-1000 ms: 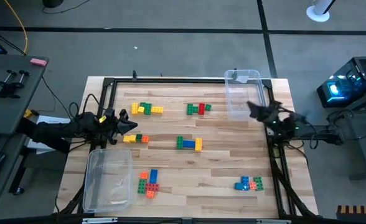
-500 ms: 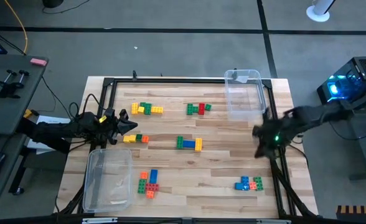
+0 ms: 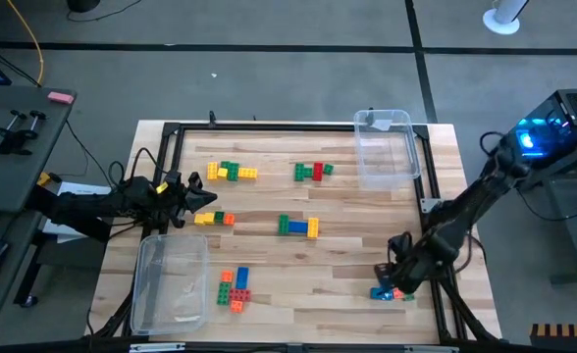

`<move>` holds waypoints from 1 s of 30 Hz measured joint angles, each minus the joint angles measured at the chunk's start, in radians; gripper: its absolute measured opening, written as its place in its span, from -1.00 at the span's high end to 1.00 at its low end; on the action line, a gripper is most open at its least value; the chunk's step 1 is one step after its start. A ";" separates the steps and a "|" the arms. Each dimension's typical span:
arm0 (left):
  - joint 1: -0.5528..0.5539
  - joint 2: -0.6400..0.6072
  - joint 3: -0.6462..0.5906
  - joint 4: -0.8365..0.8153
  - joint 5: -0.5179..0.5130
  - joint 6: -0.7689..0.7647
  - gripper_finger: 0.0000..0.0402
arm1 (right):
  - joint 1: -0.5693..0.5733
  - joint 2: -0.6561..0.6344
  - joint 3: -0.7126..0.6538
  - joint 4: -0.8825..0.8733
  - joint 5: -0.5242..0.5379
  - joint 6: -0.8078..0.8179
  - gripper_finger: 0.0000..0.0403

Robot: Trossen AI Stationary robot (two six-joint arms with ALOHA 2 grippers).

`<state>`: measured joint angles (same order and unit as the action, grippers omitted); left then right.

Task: Sort blocks by size
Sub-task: Put the bottom right large blue game piece into the right transparent bin

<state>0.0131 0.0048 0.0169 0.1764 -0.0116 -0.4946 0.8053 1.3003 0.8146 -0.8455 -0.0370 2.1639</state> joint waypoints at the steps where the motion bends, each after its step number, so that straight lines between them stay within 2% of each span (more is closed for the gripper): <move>1: 0.000 0.000 0.000 0.000 0.000 0.000 1.00 | -0.003 0.022 0.000 0.010 0.000 0.035 0.26; 5: 0.000 0.000 0.000 0.000 0.000 0.000 1.00 | -0.021 0.102 0.000 0.038 -0.071 0.058 0.17; 11: 0.000 0.000 0.000 0.000 0.000 0.000 1.00 | -0.039 0.170 0.000 0.095 -0.065 0.044 0.12; 24: 0.000 0.000 0.000 0.000 0.000 0.000 1.00 | -0.047 0.235 0.002 0.099 -0.043 0.030 0.12; 30: 0.000 0.000 0.000 0.000 0.000 0.000 1.00 | -0.047 0.283 0.000 0.121 -0.084 0.047 0.12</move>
<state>0.0132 0.0048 0.0170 0.1764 -0.0116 -0.4946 0.7582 1.5832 0.8150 -0.7242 -0.1214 2.2106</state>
